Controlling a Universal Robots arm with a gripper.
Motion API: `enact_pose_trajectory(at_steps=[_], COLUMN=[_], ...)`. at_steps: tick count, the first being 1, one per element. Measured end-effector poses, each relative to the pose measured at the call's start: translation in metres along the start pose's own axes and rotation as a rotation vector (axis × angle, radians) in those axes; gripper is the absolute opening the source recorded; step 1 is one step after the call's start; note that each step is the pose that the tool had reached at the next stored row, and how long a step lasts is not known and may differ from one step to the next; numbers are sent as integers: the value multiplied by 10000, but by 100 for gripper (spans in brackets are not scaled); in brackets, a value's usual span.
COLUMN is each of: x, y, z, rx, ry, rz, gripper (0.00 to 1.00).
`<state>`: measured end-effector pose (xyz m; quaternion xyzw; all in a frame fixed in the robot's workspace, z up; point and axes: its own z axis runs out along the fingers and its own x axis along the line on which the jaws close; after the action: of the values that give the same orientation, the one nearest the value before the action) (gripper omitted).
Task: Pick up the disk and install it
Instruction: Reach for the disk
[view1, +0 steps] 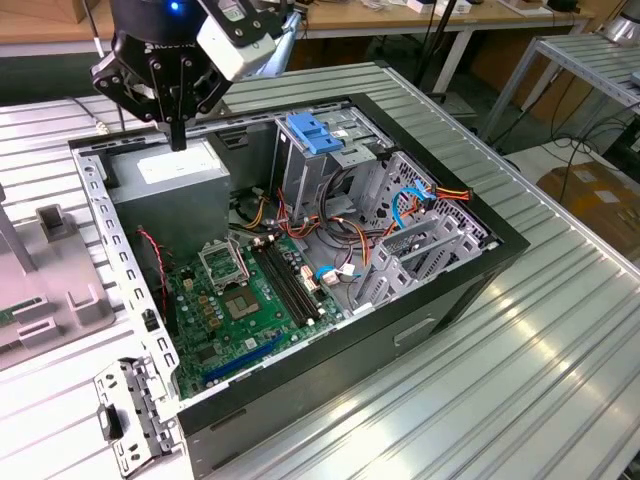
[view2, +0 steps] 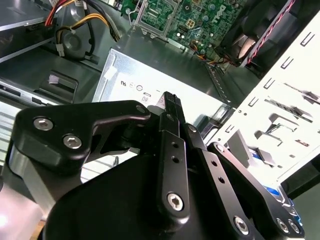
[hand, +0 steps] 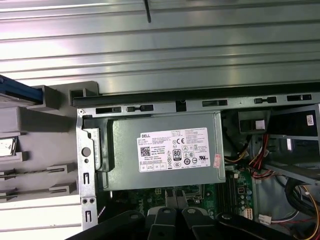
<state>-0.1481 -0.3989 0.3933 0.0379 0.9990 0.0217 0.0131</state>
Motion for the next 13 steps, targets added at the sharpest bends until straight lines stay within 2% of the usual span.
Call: enact_pose_trajectory(at_steps=[13], x=[89], y=[-7], z=[-3], rx=[0], ry=[0], rz=[-1], gripper=[11])
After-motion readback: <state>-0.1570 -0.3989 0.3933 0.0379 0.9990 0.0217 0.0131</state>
